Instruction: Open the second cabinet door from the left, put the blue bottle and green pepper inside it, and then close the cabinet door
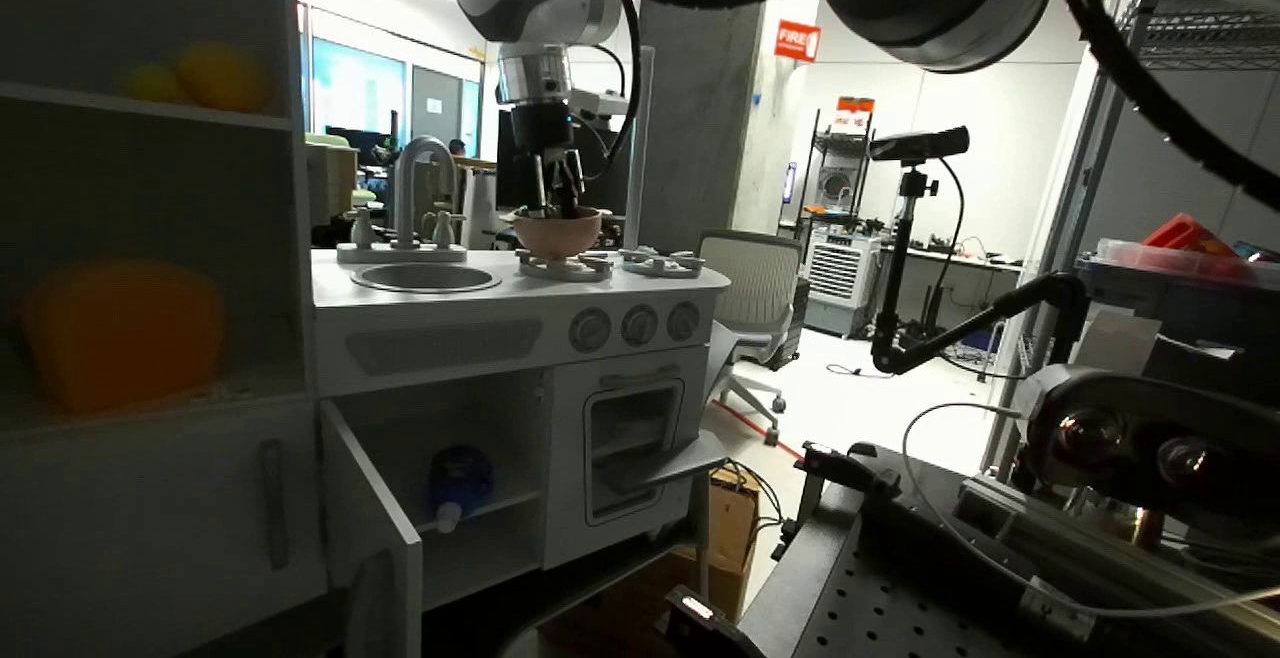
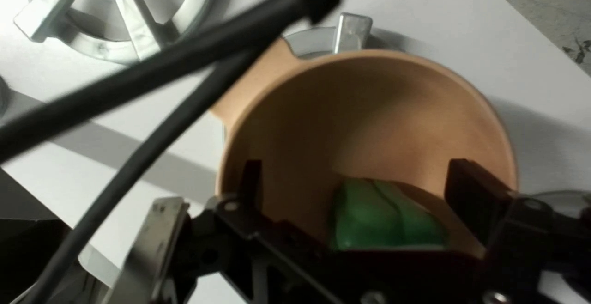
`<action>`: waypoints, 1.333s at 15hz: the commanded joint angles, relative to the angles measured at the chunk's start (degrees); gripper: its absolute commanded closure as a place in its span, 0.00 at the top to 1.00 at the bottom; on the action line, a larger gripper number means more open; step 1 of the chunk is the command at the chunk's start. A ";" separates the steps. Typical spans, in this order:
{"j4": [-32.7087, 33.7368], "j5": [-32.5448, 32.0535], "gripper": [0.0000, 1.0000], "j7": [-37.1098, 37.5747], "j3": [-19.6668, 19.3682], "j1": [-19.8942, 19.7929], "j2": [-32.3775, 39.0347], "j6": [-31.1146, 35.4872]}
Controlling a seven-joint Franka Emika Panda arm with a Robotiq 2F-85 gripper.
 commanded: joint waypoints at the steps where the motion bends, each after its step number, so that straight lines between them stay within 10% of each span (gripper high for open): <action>1: 2.95 1.35 0.75 0.09 1.14 -0.32 2.54 2.01; 9: 2.98 1.64 0.21 0.22 1.92 -0.40 3.62 5.81; 20: 1.54 0.68 0.19 -1.44 0.70 -2.29 3.03 3.20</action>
